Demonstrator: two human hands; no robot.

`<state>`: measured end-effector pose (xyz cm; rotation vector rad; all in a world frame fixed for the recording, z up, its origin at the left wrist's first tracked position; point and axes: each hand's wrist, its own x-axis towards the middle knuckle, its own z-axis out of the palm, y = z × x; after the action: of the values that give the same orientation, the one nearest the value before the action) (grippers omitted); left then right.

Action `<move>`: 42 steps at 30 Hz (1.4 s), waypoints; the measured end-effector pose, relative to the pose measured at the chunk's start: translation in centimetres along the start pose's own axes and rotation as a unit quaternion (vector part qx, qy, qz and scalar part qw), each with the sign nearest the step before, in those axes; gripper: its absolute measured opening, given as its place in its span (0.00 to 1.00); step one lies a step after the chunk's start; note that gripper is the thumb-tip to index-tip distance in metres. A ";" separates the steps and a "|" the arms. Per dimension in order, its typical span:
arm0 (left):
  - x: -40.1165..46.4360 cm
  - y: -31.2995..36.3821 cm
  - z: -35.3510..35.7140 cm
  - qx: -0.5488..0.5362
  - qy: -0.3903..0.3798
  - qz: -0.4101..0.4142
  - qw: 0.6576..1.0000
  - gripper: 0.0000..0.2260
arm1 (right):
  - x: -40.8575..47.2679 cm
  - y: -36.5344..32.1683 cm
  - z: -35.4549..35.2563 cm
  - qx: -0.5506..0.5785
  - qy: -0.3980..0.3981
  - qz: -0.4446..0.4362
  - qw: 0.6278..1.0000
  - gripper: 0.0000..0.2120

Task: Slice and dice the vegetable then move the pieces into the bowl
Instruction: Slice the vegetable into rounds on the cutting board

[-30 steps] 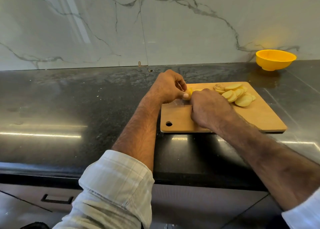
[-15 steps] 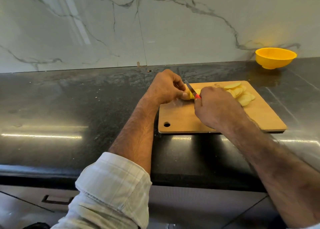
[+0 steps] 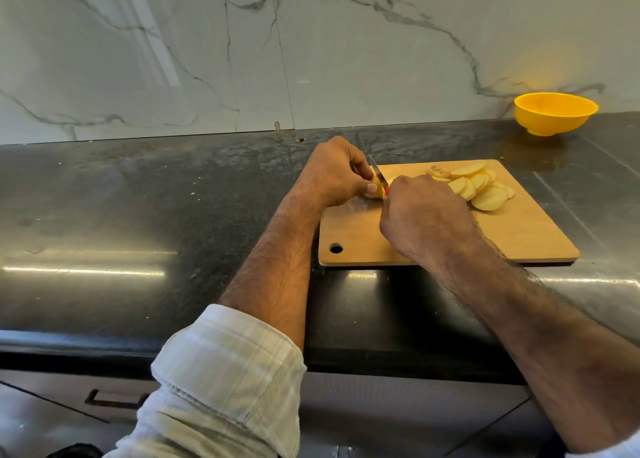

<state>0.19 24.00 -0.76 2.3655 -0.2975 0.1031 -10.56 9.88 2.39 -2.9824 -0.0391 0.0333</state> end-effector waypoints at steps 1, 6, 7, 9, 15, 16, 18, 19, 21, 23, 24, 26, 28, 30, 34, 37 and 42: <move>0.0 0.0 0.0 0.003 0.001 0.000 1.000 0.06 | 0.1 -0.1 0.0 0.000 -0.002 0.002 1.000 0.15; 0.0 0.2 0.1 0.023 0.004 0.008 1.000 0.04 | 0.6 -0.7 -0.5 -0.001 -0.007 -0.009 1.000 0.15; -0.1 0.3 0.2 0.026 0.005 0.009 1.000 0.03 | 0.8 -0.9 -0.6 0.004 -0.008 -0.008 1.000 0.15; -0.2 0.4 0.2 0.024 0.008 0.010 1.000 0.04 | 1.3 -1.0 -0.6 0.021 -0.006 -0.005 1.000 0.13; 0.0 0.3 0.2 0.027 0.009 -0.004 1.000 0.06 | 1.3 0.1 0.5 0.038 0.030 -0.008 0.999 0.07; 0.0 0.4 0.2 0.031 0.009 -0.004 0.999 0.06 | 1.2 0.2 0.5 0.034 0.028 -0.007 0.999 0.08; 0.0 0.5 0.2 0.039 0.010 -0.004 0.999 0.07 | 1.4 0.0 0.5 0.028 0.026 -0.006 0.999 0.08; 0.0 0.5 0.2 0.040 0.012 -0.004 0.999 0.07 | 1.6 -0.3 0.5 0.027 0.026 -0.007 0.999 0.09; 0.0 0.5 0.1 0.040 0.009 -0.002 0.999 0.06 | 1.9 -0.8 0.4 0.030 0.024 -0.011 0.999 0.09; 0.0 0.4 0.2 0.040 0.008 -0.003 0.999 0.05 | 2.1 -1.0 0.3 0.039 0.015 -0.010 0.999 0.08; 0.0 0.4 0.2 0.038 0.010 -0.006 0.999 0.05 | 2.0 -1.0 0.3 0.040 0.008 -0.009 0.999 0.07; 0.0 0.3 0.3 0.036 0.017 -0.009 0.999 0.04 | 1.4 -0.6 0.4 0.028 -0.004 -0.010 1.000 0.08; 0.1 0.3 0.3 0.031 0.021 -0.009 0.999 0.04 | 0.5 -0.5 0.7 -0.002 -0.019 -0.013 1.000 0.12; 0.1 0.2 0.2 0.024 0.018 -0.008 1.000 0.04 | 0.0 -0.5 0.7 -0.020 -0.025 -0.020 0.999 0.15; -0.1 -0.2 0.1 0.007 0.013 -0.006 1.000 0.04 | 0.1 0.1 0.2 -0.019 -0.024 -0.023 0.999 0.13; -0.1 -0.5 -0.1 -0.006 0.013 -0.005 1.000 0.05 | 0.0 0.9 0.1 0.004 0.014 -0.025 1.000 0.05; -0.3 -0.2 -0.1 -0.013 0.010 -0.006 1.000 0.05 | -0.5 0.7 0.1 0.019 0.056 -0.035 0.998 0.08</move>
<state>-0.07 24.25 -0.83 2.3393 -0.2727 0.1160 -11.02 9.19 2.15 -2.9376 -0.1267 -0.1408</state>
